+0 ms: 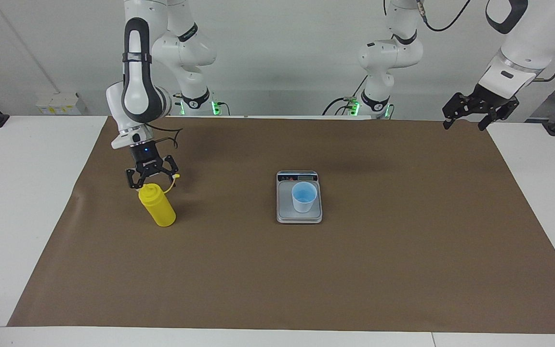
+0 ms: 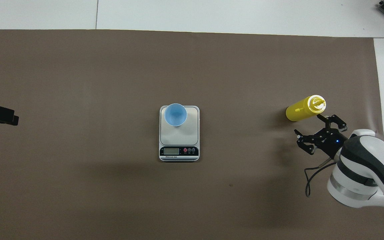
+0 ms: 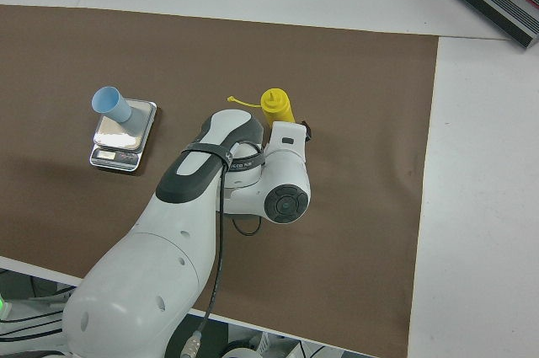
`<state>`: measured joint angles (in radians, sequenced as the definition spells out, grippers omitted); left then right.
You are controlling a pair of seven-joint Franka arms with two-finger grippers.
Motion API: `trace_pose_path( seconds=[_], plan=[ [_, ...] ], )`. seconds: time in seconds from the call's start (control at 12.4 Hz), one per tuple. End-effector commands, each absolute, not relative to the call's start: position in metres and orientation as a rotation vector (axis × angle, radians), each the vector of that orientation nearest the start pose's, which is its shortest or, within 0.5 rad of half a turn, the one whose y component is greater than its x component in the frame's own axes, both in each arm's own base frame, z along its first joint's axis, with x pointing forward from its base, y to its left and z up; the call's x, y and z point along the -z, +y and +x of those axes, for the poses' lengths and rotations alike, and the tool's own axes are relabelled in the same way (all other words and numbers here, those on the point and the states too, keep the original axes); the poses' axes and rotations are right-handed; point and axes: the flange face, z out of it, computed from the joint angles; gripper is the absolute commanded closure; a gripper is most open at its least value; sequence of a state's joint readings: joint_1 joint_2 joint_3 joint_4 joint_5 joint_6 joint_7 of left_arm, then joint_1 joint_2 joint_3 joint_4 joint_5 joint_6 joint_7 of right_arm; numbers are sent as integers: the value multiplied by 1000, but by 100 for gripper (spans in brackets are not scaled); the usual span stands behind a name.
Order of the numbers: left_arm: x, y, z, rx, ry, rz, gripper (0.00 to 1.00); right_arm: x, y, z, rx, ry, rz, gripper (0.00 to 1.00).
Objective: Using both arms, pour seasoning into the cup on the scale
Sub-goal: 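Set the yellow bottle down and open the right gripper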
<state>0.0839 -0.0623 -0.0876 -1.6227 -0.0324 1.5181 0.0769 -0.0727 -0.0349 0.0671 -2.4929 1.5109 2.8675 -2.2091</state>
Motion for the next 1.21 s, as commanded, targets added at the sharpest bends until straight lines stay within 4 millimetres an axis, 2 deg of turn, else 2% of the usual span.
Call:
trace_pose_path(
  seconds=[0.0,0.48,0.81,0.97,1.13],
  plan=[
    [-629,-7,524,-74,110,-3167,0,-316,-74,455,1056,-1329,-2689,0],
    [-629,-7,524,-74,110,-3167,0,-324,-109,463,941,-1670,-2565,0],
    [-629,-7,524,-74,110,-3167,0,-358,-137,505,906,-1894,-2436,0],
    [-629,-7,524,-74,110,-3167,0,-377,-144,525,919,-1891,-2429,0],
    [-629,-6,524,-74,108,-3168,0,-399,-147,551,795,-1865,-2431,0]
  ],
)
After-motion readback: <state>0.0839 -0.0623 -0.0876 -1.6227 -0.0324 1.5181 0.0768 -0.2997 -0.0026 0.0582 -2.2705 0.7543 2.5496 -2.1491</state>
